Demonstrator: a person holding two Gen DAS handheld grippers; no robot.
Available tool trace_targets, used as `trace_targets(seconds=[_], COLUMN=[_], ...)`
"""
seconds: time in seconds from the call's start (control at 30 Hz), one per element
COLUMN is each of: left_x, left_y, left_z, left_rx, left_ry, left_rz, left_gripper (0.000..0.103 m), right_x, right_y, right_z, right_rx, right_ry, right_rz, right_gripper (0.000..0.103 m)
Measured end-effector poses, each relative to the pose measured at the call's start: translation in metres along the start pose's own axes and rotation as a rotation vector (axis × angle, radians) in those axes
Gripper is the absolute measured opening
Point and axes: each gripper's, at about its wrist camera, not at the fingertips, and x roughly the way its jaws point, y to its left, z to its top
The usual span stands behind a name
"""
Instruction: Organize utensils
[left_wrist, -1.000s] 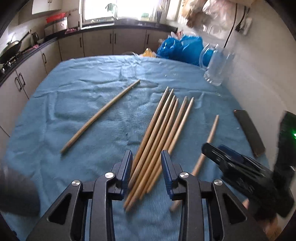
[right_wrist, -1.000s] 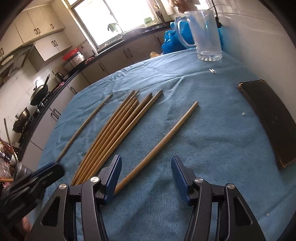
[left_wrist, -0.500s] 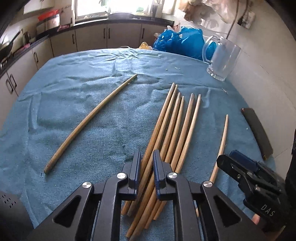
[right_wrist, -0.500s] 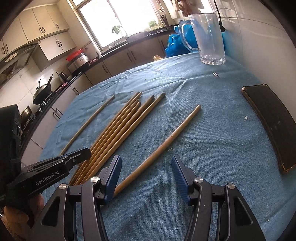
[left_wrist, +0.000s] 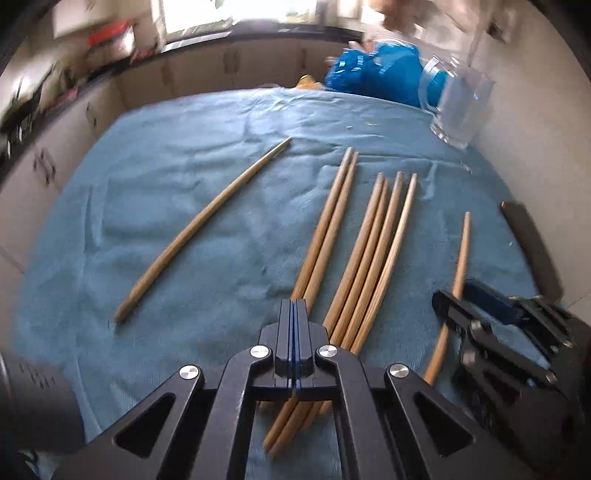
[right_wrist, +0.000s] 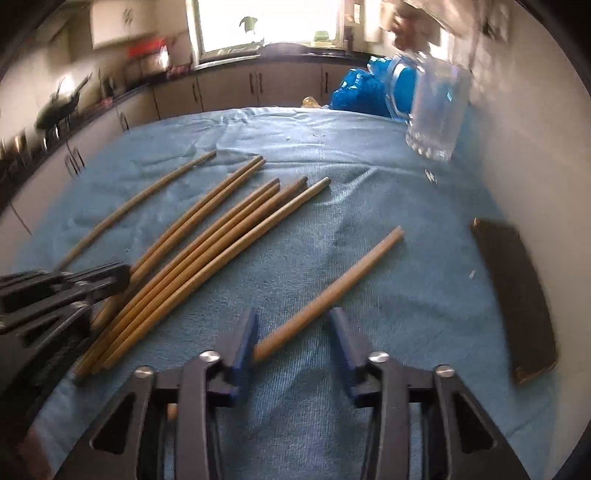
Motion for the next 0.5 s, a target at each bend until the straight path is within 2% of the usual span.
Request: trace_targets(seconds=[0.07,0.17,0.33,0.4,0.5], left_x=[-0.004,-0.008,-0.021,-0.032,-0.044], left_y=[0.015,0.030,0.050,0.050,0.040], left_z=[-0.008,-0.020,-0.039,-0.044,-0.048], left_rx=[-0.053,-0.083,-0.155,-0.138,-0.075], left_ry=[0.021,0.043,0.016,-0.021,-0.080], left_rz=[-0.016,-0.039,-0.148,-0.171,-0.160], left_gripper=[0.000,0.000,0.000,0.000,0.000], right_x=[0.001,0.000,-0.015,-0.025,-0.035], right_y=[-0.001,-0.007,-0.013,-0.017,-0.032], right_z=[0.005,0.006,-0.013,-0.026,-0.040], right_rx=[-0.009,0.003,-0.031,-0.057,-0.048], right_ry=[0.029,0.049,0.074,0.078,0.104], right_rz=[-0.002,0.013,0.012,0.000,-0.010], right_gripper=[0.024,0.020,0.015,0.015,0.018])
